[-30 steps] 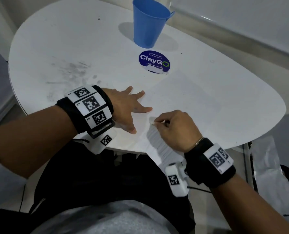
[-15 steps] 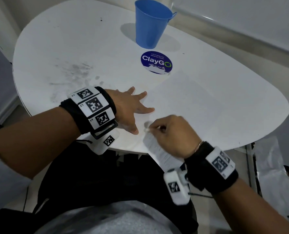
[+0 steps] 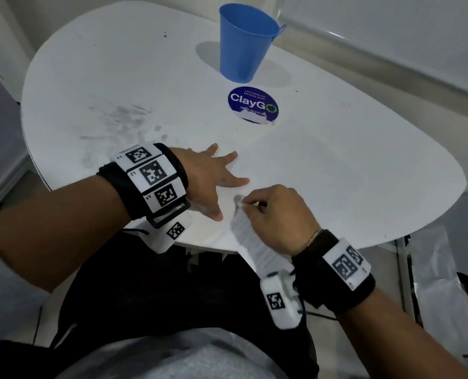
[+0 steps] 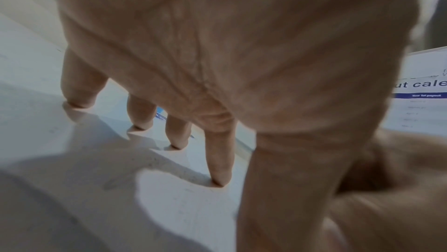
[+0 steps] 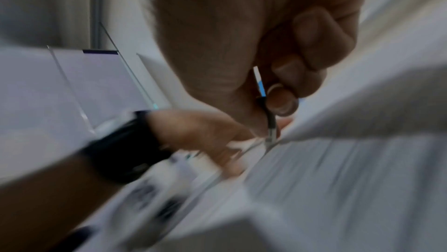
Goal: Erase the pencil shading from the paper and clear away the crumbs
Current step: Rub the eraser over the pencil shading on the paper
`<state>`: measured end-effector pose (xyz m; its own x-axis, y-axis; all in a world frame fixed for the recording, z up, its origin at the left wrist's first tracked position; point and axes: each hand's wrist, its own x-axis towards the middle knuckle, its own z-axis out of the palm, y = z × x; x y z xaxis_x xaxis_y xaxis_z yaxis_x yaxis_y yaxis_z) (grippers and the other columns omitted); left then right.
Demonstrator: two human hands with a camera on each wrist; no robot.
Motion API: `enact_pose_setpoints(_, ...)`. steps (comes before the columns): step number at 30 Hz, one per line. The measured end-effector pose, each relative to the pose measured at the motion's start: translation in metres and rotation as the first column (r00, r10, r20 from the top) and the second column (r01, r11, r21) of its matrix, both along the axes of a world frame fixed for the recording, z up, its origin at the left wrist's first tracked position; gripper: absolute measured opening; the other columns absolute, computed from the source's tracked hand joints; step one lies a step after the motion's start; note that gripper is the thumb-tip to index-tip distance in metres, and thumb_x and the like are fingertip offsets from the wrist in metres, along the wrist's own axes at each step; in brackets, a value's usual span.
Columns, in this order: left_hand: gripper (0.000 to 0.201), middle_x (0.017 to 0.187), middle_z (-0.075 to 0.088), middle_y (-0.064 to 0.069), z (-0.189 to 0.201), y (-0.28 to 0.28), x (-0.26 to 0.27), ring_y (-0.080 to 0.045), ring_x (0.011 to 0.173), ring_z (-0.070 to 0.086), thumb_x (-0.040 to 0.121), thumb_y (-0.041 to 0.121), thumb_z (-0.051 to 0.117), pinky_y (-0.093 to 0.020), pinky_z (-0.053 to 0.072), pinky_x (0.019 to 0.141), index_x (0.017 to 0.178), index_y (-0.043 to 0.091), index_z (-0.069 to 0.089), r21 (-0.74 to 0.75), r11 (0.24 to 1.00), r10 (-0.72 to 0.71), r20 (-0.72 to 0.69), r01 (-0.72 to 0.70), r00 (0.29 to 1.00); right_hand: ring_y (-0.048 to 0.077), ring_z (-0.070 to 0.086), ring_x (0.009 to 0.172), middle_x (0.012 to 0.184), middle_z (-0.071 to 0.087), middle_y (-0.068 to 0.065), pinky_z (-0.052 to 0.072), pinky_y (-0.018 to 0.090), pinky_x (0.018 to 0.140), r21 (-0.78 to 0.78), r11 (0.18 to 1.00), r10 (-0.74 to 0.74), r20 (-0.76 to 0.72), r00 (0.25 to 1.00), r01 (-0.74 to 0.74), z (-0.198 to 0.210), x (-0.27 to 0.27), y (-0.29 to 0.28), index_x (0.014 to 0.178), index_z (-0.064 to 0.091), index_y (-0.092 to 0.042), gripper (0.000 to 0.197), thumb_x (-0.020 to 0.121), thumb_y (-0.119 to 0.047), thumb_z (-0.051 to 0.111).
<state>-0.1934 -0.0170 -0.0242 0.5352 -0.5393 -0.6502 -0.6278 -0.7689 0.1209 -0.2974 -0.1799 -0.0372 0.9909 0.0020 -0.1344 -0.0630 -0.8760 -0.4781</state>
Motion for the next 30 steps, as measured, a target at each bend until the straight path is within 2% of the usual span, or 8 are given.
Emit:
enact_pose_setpoints(4, 0.093, 0.162, -0.031, 0.015, 0.001, 0.002, 0.0, -0.021, 0.15, -0.029, 0.088, 0.06, 0.064, -0.059, 0.001, 0.124, 0.151, 0.062, -0.004, -0.002, 1.0, 0.001, 0.006, -0.001, 1.0, 0.009, 0.068, 0.077, 0.087, 0.074, -0.015, 0.054, 0.026, 0.075, 0.066, 0.998, 0.005, -0.044, 0.999, -0.002, -0.001, 0.0, -0.003, 0.096, 0.078, -0.028, 0.015, 0.092, -0.028, 0.063)
enact_pose_setpoints(7, 0.093, 0.162, -0.031, 0.014, 0.0, 0.0, 0.001, -0.021, 0.15, -0.03, 0.089, 0.059, 0.064, -0.06, 0.001, 0.123, 0.151, 0.061, -0.005, 0.001, 1.0, -0.003, 0.003, 0.003, 1.0, 0.014, 0.064, 0.069, 0.071, 0.068, -0.013, 0.054, 0.03, 0.07, 0.026, 0.994, -0.109, 0.05, 0.993, 0.108, -0.007, 0.011, -0.021, 0.088, 0.077, -0.026, 0.015, 0.092, -0.028, 0.063)
enact_pose_setpoints(11, 0.094, 0.162, -0.031, 0.014, 0.001, 0.0, 0.0, -0.021, 0.15, -0.03, 0.089, 0.056, 0.066, -0.059, 0.0, 0.124, 0.151, 0.061, -0.004, 0.005, 1.0, 0.0, -0.001, 0.0, 1.0, 0.014, 0.064, 0.069, 0.072, 0.07, -0.011, 0.054, 0.032, 0.068, 0.021, 1.0, -0.022, 0.033, 0.999, 0.021, -0.01, 0.0, -0.011, 0.091, 0.077, -0.024, 0.015, 0.092, -0.029, 0.063)
enact_pose_setpoints(16, 0.093, 0.163, -0.029, 0.013, 0.001, 0.001, 0.0, -0.021, 0.151, -0.028, 0.089, 0.054, 0.066, -0.059, 0.002, 0.124, 0.151, 0.061, -0.003, -0.006, 1.0, -0.002, 0.004, 0.002, 1.0, 0.011, 0.064, 0.07, 0.074, 0.07, -0.015, 0.054, 0.029, 0.069, 0.039, 0.981, -0.193, 0.071, 0.979, 0.19, -0.01, 0.016, -0.041, 0.091, 0.078, -0.026, 0.015, 0.091, -0.034, 0.066)
enact_pose_setpoints(19, 0.092, 0.163, -0.029, 0.013, 0.001, 0.001, 0.0, -0.021, 0.151, -0.028, 0.089, 0.057, 0.065, -0.058, 0.003, 0.124, 0.151, 0.062, -0.003, 0.0, 1.0, -0.009, 0.015, 0.009, 1.0, 0.017, 0.065, 0.072, 0.074, 0.069, -0.01, 0.055, 0.033, 0.072, -0.006, 0.991, -0.133, 0.083, 0.988, 0.134, -0.012, 0.007, -0.03, 0.094, 0.077, -0.023, 0.015, 0.091, -0.028, 0.063)
enact_pose_setpoints(24, 0.093, 0.163, -0.028, 0.014, 0.002, 0.001, -0.001, -0.02, 0.151, -0.028, 0.088, 0.056, 0.067, -0.057, 0.001, 0.124, 0.152, 0.061, -0.001, -0.01, 1.0, 0.004, 0.01, -0.004, 1.0, 0.005, 0.06, 0.065, 0.072, 0.067, -0.016, 0.048, 0.024, 0.067, 0.028, 0.997, -0.071, 0.031, 0.997, 0.07, -0.009, 0.006, -0.025, 0.091, 0.078, -0.024, 0.013, 0.092, -0.03, 0.066)
enact_pose_setpoints(27, 0.092, 0.163, -0.028, 0.014, 0.003, 0.0, -0.002, -0.021, 0.151, -0.027, 0.089, 0.057, 0.065, -0.057, 0.001, 0.124, 0.152, 0.061, -0.002, -0.007, 1.0, -0.004, 0.02, 0.004, 1.0, 0.015, 0.068, 0.076, 0.08, 0.073, -0.009, 0.055, 0.029, 0.072, 0.021, 0.977, -0.212, 0.092, 0.973, 0.211, -0.009, 0.013, -0.043, 0.087, 0.077, -0.024, 0.014, 0.091, -0.03, 0.065)
enact_pose_setpoints(30, 0.093, 0.163, -0.029, 0.013, 0.001, 0.001, 0.0, -0.021, 0.151, -0.028, 0.088, 0.056, 0.066, -0.057, 0.001, 0.124, 0.151, 0.062, -0.002, -0.009, 1.0, -0.005, 0.011, 0.005, 1.0, 0.02, 0.066, 0.071, 0.072, 0.071, -0.006, 0.054, 0.031, 0.069, -0.032, 0.992, -0.116, 0.091, 0.989, 0.119, -0.01, 0.003, -0.024, 0.087, 0.076, -0.021, 0.015, 0.091, -0.024, 0.062)
